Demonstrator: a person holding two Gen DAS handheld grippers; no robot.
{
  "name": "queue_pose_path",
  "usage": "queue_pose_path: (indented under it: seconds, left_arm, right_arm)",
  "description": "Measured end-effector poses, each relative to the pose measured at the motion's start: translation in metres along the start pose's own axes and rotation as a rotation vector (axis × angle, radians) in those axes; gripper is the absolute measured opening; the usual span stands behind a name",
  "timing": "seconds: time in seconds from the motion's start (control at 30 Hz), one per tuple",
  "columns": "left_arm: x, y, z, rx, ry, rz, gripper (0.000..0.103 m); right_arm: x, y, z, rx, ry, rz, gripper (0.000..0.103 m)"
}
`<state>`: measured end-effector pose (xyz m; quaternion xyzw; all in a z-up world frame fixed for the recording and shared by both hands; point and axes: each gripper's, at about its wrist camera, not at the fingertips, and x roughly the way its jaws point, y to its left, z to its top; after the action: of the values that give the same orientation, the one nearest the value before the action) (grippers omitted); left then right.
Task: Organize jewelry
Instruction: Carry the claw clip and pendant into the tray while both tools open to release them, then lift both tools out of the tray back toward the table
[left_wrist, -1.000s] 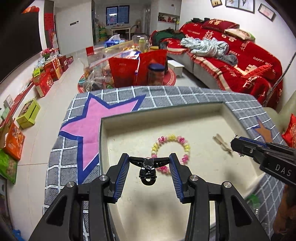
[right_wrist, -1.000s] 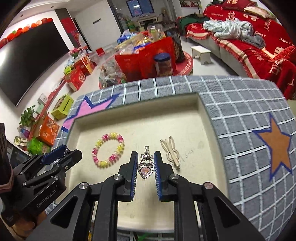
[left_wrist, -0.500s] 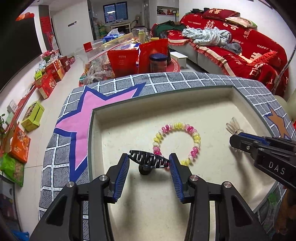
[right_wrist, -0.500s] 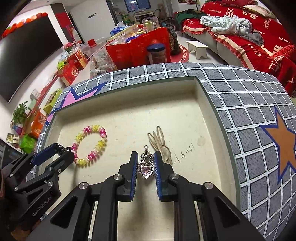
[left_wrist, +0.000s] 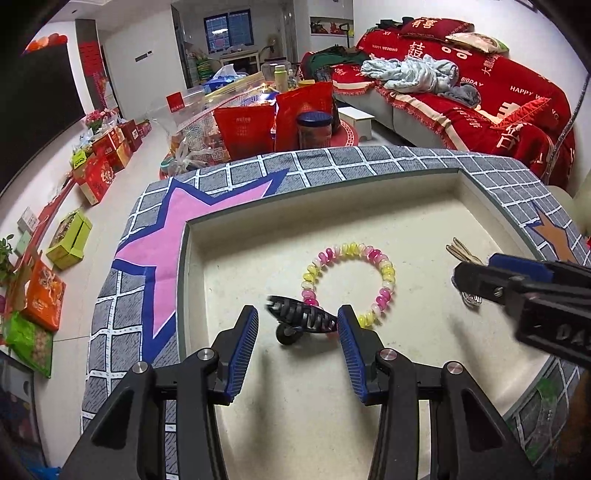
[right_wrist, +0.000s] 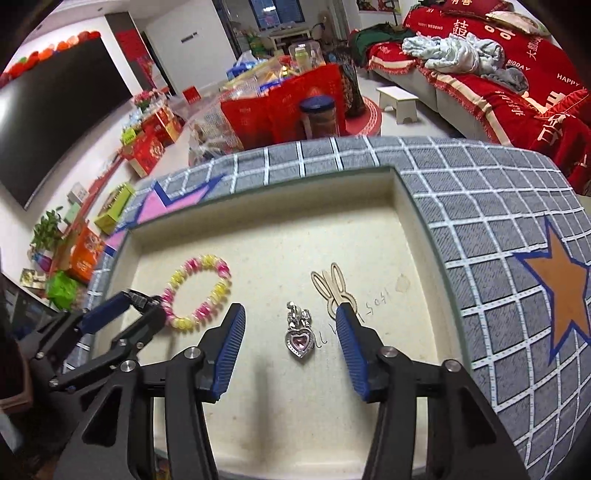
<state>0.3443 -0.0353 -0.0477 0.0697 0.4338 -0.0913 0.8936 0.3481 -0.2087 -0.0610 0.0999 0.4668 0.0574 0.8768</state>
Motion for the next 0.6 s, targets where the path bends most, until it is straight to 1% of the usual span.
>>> queue_pose_path:
  seconds: [0.03, 0.07, 0.1, 0.13, 0.27, 0.33, 0.43, 0.5, 0.57, 0.6]
  left_arm:
    - [-0.002, 0.0, 0.0, -0.004, -0.005, 0.002, 0.08]
    - [-0.004, 0.001, 0.0, -0.008, -0.012, 0.004, 0.098]
    - [-0.007, 0.002, 0.0, -0.013, -0.03, 0.011, 0.1]
    - [-0.011, 0.001, 0.0, -0.012, -0.047, 0.012, 0.1]
    - [-0.018, 0.001, 0.002, -0.011, -0.046, 0.001, 0.1]
    - [-0.027, 0.003, 0.001, -0.02, -0.061, -0.009, 0.1]
    - [-0.039, 0.006, -0.002, -0.028, -0.077, -0.011, 0.103]
    - [-0.049, 0.009, -0.004, -0.038, -0.093, -0.012, 0.103]
    - [-0.059, 0.011, -0.007, -0.039, -0.097, -0.017, 0.103]
    - [-0.066, 0.012, -0.01, -0.04, -0.099, -0.022, 0.103]
  right_arm:
    - [-0.003, 0.0, 0.001, 0.002, -0.007, 0.004, 0.055]
    - [-0.008, 0.0, 0.001, 0.005, -0.015, 0.009, 0.056]
    - [-0.011, 0.0, 0.001, 0.009, -0.02, 0.013, 0.056]
    - [-0.014, 0.001, 0.001, 0.013, -0.025, 0.017, 0.057]
    - [-0.025, -0.002, -0.003, 0.038, -0.038, 0.032, 0.061]
    - [-0.032, -0.005, -0.006, 0.049, -0.045, 0.036, 0.062]
    - [-0.043, -0.005, -0.011, 0.062, -0.057, 0.042, 0.069]
    - [-0.052, -0.006, -0.016, 0.067, -0.067, 0.049, 0.073]
    - [-0.062, -0.006, -0.02, 0.07, -0.076, 0.054, 0.08]
    - [-0.066, -0.007, -0.022, 0.07, -0.081, 0.056, 0.081]
